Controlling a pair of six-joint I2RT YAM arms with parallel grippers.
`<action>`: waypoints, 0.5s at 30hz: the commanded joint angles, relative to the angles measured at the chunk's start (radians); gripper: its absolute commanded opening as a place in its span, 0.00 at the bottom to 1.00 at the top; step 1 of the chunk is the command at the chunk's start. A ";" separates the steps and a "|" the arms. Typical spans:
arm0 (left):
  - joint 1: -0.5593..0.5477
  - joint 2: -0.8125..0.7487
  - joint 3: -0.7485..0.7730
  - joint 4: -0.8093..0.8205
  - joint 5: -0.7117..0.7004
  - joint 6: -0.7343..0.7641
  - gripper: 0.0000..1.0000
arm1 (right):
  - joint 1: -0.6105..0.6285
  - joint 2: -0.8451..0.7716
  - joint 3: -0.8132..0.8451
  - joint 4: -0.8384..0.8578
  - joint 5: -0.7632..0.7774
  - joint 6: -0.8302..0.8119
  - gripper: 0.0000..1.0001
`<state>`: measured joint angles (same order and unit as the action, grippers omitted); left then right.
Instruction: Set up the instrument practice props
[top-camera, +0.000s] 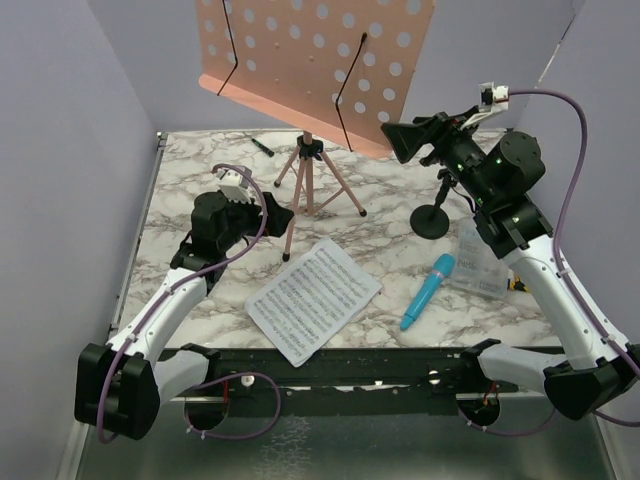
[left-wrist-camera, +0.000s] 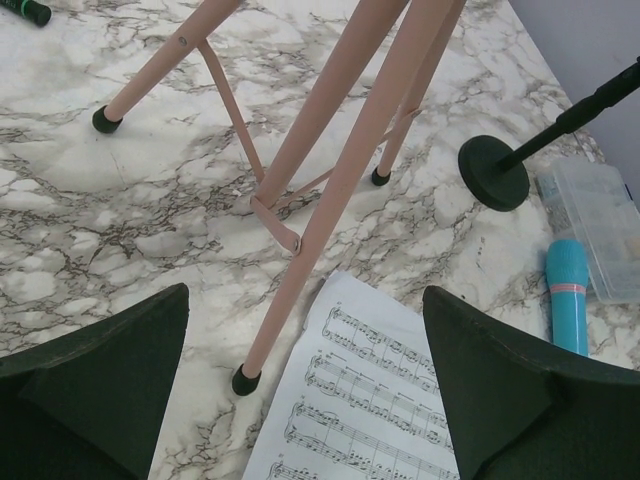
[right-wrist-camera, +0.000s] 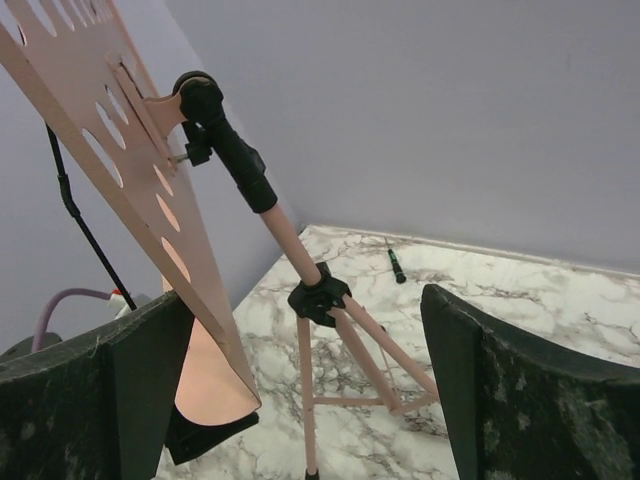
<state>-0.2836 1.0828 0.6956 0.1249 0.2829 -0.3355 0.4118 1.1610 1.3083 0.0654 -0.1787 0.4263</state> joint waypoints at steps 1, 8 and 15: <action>0.000 -0.031 -0.002 -0.007 -0.026 -0.005 0.99 | -0.002 0.005 0.038 -0.055 0.098 -0.017 0.95; 0.000 -0.067 -0.027 -0.005 -0.027 0.006 0.99 | -0.001 0.010 0.049 -0.064 0.151 -0.035 0.95; 0.000 -0.081 -0.032 0.000 -0.030 0.020 0.99 | -0.002 0.029 0.073 -0.101 0.210 -0.066 0.95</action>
<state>-0.2836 1.0245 0.6765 0.1246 0.2718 -0.3351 0.4122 1.1717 1.3457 0.0002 -0.0631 0.3981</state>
